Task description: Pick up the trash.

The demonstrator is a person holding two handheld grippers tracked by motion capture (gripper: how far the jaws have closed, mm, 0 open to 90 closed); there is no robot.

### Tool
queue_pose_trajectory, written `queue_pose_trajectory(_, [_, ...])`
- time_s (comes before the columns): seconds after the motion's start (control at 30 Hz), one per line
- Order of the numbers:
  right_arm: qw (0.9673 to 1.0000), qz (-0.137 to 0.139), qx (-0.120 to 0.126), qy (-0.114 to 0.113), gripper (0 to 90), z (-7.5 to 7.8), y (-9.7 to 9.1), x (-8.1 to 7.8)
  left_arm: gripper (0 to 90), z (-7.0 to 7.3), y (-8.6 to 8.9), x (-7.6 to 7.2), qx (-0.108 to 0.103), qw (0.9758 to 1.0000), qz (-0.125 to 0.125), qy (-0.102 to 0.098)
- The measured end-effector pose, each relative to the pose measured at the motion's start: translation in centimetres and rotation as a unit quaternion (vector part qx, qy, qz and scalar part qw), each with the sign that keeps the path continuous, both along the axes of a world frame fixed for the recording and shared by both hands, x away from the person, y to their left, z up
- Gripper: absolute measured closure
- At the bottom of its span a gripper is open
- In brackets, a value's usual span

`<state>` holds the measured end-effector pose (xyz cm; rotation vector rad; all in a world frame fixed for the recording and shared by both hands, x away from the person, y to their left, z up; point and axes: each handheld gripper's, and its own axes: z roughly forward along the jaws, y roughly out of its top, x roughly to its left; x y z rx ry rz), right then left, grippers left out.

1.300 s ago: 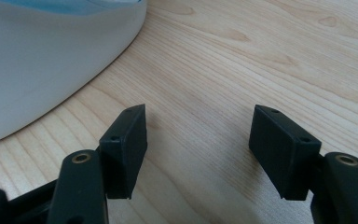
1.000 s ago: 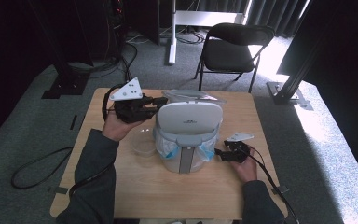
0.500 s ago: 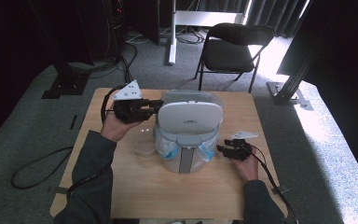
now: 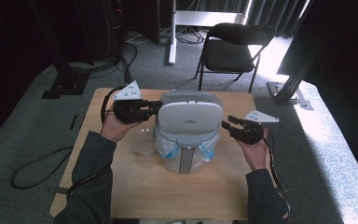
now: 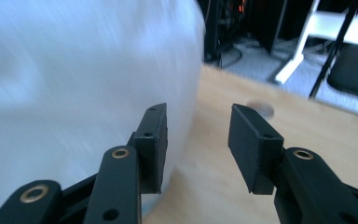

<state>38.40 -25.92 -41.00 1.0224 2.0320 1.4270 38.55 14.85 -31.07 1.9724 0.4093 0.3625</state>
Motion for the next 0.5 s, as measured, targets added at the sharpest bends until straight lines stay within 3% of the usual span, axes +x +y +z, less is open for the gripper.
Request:
queue_pose_trajectory(0.27, [0.9988,0.002,0.015,-0.047,57.0,4.5,1.2,-0.5,75.3,-0.1,0.0,0.0,0.003,1.0,0.0,0.003])
queue_pose_trajectory(0.5, [0.9978,0.017,0.03,-0.056,56.4,6.6,2.2,0.1,75.3,-0.2,-0.2,0.1,0.006,1.0,-0.005,0.005])
